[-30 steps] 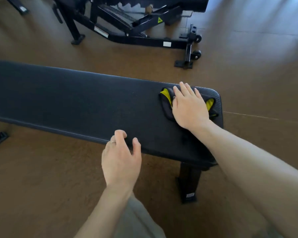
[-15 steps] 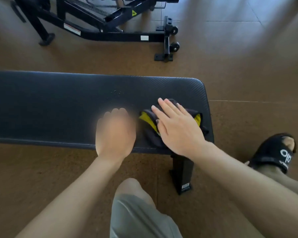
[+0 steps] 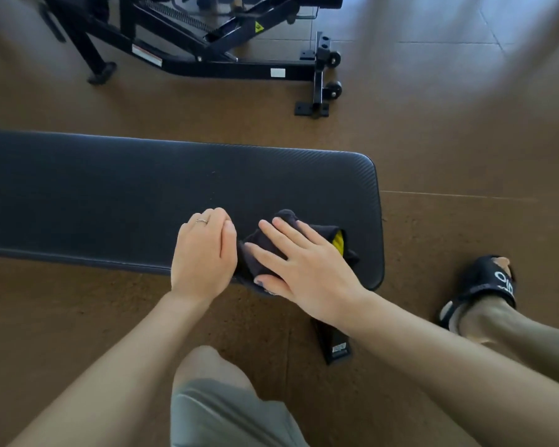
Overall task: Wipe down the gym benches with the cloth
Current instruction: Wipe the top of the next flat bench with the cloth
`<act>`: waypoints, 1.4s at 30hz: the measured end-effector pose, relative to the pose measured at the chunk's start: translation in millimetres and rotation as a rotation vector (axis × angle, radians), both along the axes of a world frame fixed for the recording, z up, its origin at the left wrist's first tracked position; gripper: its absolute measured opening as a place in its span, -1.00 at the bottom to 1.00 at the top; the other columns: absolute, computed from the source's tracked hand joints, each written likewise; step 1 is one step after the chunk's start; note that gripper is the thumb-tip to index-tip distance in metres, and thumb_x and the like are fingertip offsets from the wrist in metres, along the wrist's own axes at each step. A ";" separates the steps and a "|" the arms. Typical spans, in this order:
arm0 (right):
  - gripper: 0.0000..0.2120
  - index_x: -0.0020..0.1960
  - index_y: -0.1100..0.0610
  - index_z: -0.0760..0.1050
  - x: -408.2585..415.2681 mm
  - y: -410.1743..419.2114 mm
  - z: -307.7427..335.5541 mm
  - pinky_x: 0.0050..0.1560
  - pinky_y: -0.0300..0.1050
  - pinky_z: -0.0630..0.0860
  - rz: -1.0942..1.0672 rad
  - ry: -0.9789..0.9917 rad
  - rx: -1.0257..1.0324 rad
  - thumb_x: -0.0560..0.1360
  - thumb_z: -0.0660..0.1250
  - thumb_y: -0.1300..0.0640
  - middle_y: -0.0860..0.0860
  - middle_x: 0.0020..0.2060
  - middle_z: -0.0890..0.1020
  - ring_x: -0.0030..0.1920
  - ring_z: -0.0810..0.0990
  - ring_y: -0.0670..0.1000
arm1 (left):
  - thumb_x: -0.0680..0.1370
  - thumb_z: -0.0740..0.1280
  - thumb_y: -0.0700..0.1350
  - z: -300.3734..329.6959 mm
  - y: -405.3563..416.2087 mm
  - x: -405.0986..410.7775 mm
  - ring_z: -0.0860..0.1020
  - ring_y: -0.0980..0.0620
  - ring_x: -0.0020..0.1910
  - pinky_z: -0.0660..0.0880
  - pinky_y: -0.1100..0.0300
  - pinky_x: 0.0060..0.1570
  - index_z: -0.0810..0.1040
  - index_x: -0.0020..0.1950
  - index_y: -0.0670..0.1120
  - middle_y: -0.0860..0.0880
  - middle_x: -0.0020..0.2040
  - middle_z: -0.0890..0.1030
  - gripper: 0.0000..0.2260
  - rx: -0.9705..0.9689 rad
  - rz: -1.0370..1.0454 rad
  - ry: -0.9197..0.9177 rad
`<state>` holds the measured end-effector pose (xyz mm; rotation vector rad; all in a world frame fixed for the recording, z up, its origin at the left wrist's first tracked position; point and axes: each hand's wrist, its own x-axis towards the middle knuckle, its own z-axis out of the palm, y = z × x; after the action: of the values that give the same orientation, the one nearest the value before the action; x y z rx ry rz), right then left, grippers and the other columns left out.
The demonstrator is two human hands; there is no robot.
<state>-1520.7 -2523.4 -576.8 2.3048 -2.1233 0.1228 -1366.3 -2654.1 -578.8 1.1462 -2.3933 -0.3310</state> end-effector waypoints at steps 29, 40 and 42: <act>-0.41 0.66 -0.09 0.10 -12.0 54.7 7.9 0.61 0.22 0.14 -0.290 0.044 0.115 0.69 -0.13 -0.28 0.15 0.66 0.08 0.65 0.04 0.22 | 0.65 -0.02 -0.07 -5.1 -2.2 -2.1 0.40 0.01 -0.27 0.27 0.12 -0.25 0.37 -0.18 -0.08 0.02 -0.30 0.42 -0.71 0.089 0.149 0.108; -0.45 0.68 -0.06 0.01 -52.3 -45.2 17.1 0.65 0.06 -0.09 -0.288 -0.074 0.122 0.73 -0.19 -0.16 0.06 0.68 0.01 0.67 -0.09 0.06 | 0.64 -0.05 -0.07 -3.2 -3.1 -1.3 0.40 -0.08 -0.29 0.30 0.06 -0.21 0.36 -0.20 -0.11 0.00 -0.32 0.40 -0.69 0.038 0.095 0.140; -0.45 0.69 -0.02 -0.02 -45.8 -65.1 16.5 0.66 0.08 -0.10 -0.424 -0.068 0.113 0.74 -0.18 -0.14 0.08 0.68 -0.01 0.67 -0.09 0.08 | 0.64 -0.04 -0.07 -4.1 -3.7 -1.9 0.40 -0.08 -0.30 0.32 0.05 -0.22 0.36 -0.20 -0.10 -0.01 -0.33 0.41 -0.70 0.020 0.092 0.139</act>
<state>-1566.5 -2588.5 -560.2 1.8652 -2.6578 0.0800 -1368.1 -2657.8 -582.9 1.1975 -2.2146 -0.3923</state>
